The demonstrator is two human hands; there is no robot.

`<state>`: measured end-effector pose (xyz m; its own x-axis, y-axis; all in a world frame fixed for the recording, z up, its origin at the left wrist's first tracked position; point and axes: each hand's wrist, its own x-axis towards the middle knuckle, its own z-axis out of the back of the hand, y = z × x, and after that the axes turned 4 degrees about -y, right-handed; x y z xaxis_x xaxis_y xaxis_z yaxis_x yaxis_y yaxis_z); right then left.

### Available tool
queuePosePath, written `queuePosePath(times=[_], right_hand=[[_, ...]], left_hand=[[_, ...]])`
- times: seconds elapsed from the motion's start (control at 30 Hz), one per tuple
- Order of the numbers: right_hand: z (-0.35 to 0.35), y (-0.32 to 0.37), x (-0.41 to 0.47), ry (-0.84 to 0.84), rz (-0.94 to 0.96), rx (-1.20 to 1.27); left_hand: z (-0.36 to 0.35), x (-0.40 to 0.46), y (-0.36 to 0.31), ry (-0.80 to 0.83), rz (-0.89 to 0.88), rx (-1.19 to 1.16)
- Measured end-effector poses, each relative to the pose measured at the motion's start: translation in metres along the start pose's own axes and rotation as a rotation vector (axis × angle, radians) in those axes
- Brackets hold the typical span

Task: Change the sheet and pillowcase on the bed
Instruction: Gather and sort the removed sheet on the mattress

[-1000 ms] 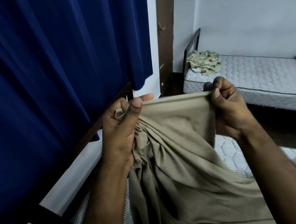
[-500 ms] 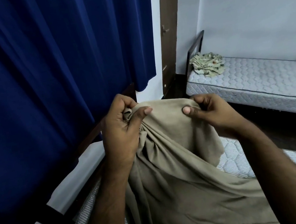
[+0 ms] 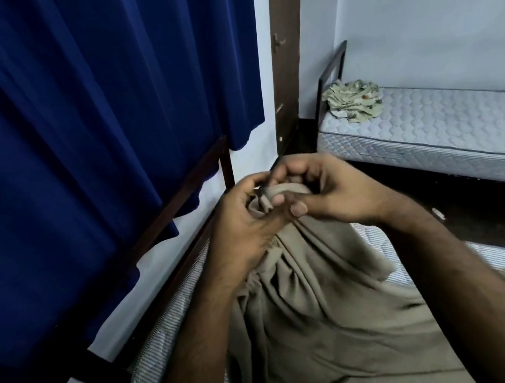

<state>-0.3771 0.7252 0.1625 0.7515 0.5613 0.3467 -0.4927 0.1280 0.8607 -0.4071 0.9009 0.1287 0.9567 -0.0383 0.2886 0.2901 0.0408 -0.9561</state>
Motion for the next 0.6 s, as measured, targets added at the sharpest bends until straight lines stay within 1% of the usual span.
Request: queuePosePath(times=[0.03,0.1,0.17,0.23,0.33,0.4,0.5,0.57,0.6], right_hand=[[-0.002,0.004,0.002,0.055,-0.001,0.004],[-0.001,0.008,0.004,0.097,-0.022,0.038],[0.003,0.007,0.0,0.108,-0.036,0.082],[0.005,0.001,-0.004,0.105,-0.039,0.13],[0.0,-0.01,-0.008,0.079,-0.051,0.21],[-0.002,-0.017,-0.01,0.057,-0.064,0.239],[-0.003,-0.028,-0.013,0.022,-0.124,0.262],[-0.003,-0.035,-0.015,0.011,-0.167,0.266],[-0.002,-0.039,-0.016,0.015,-0.186,0.246]], left_hand=[[-0.003,0.0,0.001,0.037,-0.003,-0.042],[-0.003,0.001,0.002,0.059,-0.022,-0.039],[0.002,0.001,0.003,0.032,-0.038,0.086],[0.006,0.0,0.005,-0.038,-0.065,0.203],[0.007,-0.003,0.004,-0.133,-0.129,0.276],[0.008,-0.004,0.003,-0.202,-0.164,0.375],[0.013,-0.004,0.003,-0.349,-0.224,0.534],[0.016,-0.005,0.003,-0.449,-0.249,0.57],[0.017,-0.006,0.003,-0.484,-0.252,0.544]])
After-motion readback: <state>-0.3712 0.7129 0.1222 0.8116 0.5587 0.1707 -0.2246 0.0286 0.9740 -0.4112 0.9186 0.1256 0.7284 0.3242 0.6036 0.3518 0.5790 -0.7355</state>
